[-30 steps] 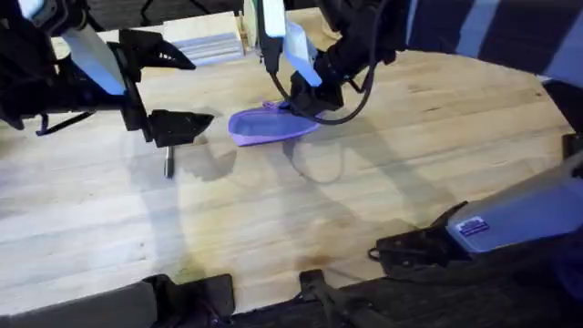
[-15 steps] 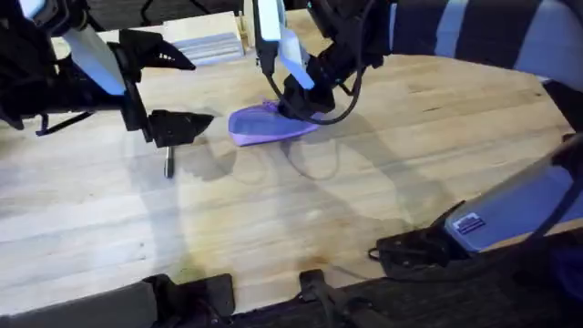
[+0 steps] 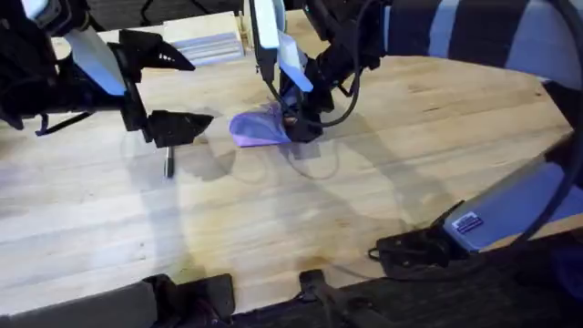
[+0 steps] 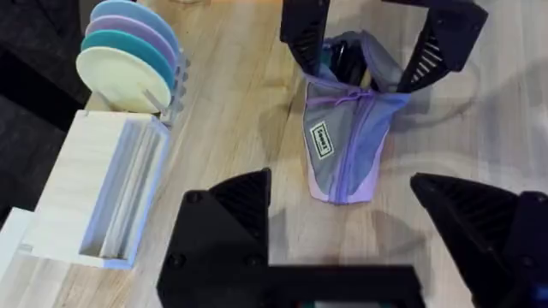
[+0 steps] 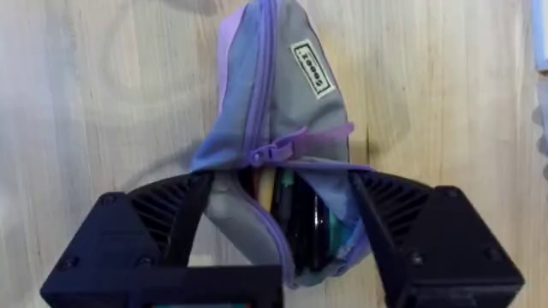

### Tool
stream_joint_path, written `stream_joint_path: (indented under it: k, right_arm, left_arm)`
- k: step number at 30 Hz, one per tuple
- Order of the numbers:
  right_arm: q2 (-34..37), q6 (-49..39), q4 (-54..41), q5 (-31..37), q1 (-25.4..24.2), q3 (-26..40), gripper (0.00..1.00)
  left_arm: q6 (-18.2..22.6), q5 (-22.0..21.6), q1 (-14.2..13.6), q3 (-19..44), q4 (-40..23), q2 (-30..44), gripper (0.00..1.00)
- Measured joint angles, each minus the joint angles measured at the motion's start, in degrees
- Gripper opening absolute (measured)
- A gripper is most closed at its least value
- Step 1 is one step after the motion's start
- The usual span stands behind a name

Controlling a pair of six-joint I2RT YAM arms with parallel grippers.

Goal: Unzip the bag, pick up the pens from the table one at a time and place them inside, then zip the bag closed.

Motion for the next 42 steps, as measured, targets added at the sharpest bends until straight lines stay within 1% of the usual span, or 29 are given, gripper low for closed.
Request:
stream_joint_path:
  k: [17,20,26,29,31,33,38,40,42]
  right_arm:
    - [-0.74,1.07,0.46,0.22,0.00,0.00,0.997]
    - [-3.49,2.71,0.48,0.20,0.02,0.00,0.997]
    - [-13.86,8.19,0.97,-1.14,0.56,0.00,0.998]
    - [-18.13,12.75,0.94,-1.58,-0.60,0.00,0.998]
    - [-20.53,16.71,0.92,-1.76,-2.22,0.00,0.998]
    - [-22.79,21.48,0.90,-1.77,-4.50,0.00,0.998]
    - [-27.23,31.32,0.46,-1.77,-9.81,0.00,0.998]
    - [-28.59,33.88,0.02,-1.77,-11.47,0.00,0.998]
    - [-29.68,35.64,-0.25,-1.77,-12.73,0.00,0.998]
  left_arm:
    - [0.00,-0.02,0.00,0.00,0.00,0.00,0.993]
    - [0.00,-0.02,0.00,0.00,0.00,0.00,0.992]
    - [0.00,-0.13,0.00,0.00,-0.52,0.00,0.993]
    - [-0.71,-1.40,0.00,0.00,-1.26,0.00,0.993]
    - [-2.68,-3.45,0.00,0.00,-1.33,0.00,0.993]
    - [-5.49,-6.02,0.00,0.00,-1.35,0.00,0.993]
    - [-14.30,-13.40,0.00,0.15,-1.51,0.00,0.994]
    - [-18.82,-17.32,0.00,0.83,-1.44,0.00,0.995]
    - [-24.26,-21.75,0.00,1.70,-0.38,0.00,0.995]
